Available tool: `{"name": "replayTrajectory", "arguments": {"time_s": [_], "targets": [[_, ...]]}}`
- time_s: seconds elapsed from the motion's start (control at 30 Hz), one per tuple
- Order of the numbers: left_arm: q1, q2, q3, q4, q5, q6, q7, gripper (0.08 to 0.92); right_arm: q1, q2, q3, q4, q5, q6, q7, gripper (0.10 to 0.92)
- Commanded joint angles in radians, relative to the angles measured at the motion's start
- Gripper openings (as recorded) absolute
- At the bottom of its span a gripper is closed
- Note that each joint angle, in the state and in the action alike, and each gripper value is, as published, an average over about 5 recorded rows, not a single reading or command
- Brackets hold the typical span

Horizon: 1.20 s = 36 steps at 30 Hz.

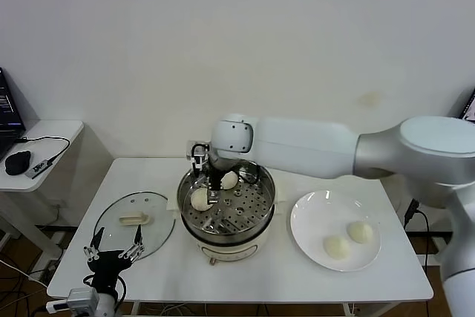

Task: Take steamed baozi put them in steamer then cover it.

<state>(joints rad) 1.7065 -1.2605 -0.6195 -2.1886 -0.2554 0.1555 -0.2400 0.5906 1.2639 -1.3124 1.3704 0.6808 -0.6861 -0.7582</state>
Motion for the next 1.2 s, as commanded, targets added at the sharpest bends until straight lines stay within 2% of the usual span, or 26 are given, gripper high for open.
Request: {"name": "replayTrajectory", "arguments": {"time_s": [0.03,0.33,0.6,0.9,1.2], "targets": [[0.003,0.001,0.001,-0.012,0.001,0.001,0.001,0.823,0.134,-0.177,-0.018,0.141,-0.065,0.065,-0.143,0.823],[0.019,0.005,0.008,-0.026,0.007,0.002,0.002,0.823,0.201,-0.556,-0.055,0.327,-0.289,0.258,-0.297,0.823],[0.031,0.002,0.026,-0.028,0.023,0.002,0.004,0.823,0.038,-0.841,-0.012,0.406,-0.519,0.348,-0.34,0.823],[0.041,0.002,0.036,-0.022,0.034,0.0,0.003,0.823,-0.36,-0.973,0.244,0.399,-0.713,0.4,-0.342,0.823],[0.04,0.013,0.021,-0.015,0.034,0.001,0.004,0.823,-0.71,-0.932,0.484,0.33,-0.788,0.387,-0.284,0.823]]}}
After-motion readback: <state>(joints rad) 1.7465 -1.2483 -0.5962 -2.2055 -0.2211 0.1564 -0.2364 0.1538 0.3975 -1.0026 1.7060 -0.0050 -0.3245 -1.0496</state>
